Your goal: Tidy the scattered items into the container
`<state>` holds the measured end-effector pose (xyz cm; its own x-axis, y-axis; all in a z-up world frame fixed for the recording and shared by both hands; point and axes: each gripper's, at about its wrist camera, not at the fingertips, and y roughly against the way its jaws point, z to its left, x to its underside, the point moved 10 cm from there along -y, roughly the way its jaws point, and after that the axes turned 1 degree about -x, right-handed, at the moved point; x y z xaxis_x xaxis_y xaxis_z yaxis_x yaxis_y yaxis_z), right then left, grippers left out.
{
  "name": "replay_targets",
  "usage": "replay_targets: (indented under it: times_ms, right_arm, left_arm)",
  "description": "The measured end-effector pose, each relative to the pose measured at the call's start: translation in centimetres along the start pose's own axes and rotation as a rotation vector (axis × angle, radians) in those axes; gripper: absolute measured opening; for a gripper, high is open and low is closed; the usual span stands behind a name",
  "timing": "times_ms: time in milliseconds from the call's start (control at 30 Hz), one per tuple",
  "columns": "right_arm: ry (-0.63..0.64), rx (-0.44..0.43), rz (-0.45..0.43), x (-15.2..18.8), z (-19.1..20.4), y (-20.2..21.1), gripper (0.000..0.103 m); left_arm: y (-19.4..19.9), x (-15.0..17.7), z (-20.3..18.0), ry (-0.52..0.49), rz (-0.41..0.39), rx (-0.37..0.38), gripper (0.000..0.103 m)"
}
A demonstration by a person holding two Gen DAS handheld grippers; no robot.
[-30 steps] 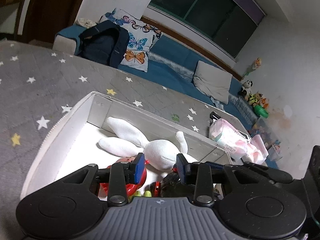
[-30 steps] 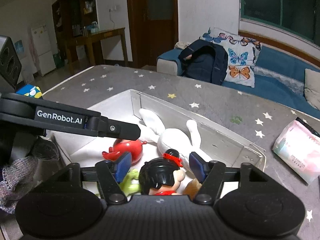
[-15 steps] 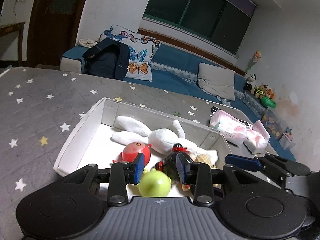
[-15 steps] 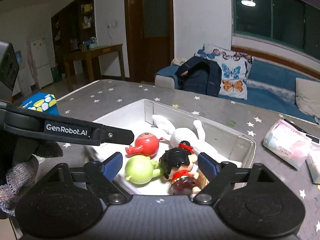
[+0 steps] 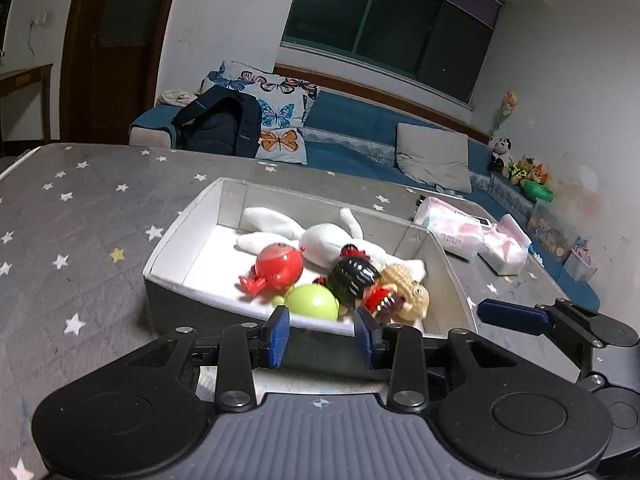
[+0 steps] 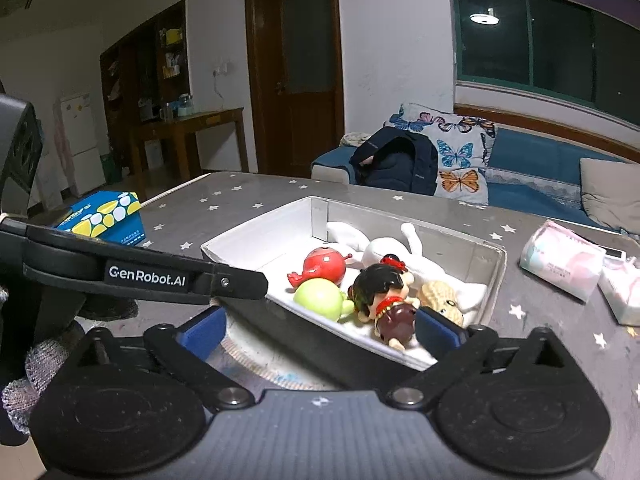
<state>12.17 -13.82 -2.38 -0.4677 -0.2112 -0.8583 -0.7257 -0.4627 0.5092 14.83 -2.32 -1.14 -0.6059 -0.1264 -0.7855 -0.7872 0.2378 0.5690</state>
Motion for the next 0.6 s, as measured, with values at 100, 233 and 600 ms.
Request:
replay_targets:
  times_ms: [100,233,600]
  right_arm:
    - [-0.006,0.008,-0.012,0.6,0.3,1.0,0.103]
    - [-0.015,0.021,-0.01,1.3,0.5,1.6,0.103]
    - [-0.067,0.093,-0.04,2.7,0.4,2.5,0.103]
  left_arm:
    - [0.4,0.8,0.2,0.005,0.001,-0.005,0.038]
    - [0.8,1.7,0.5,0.005,0.005,-0.015,0.037]
    - [1.9,3.1,0.3,-0.001,-0.012,-0.017,0.037]
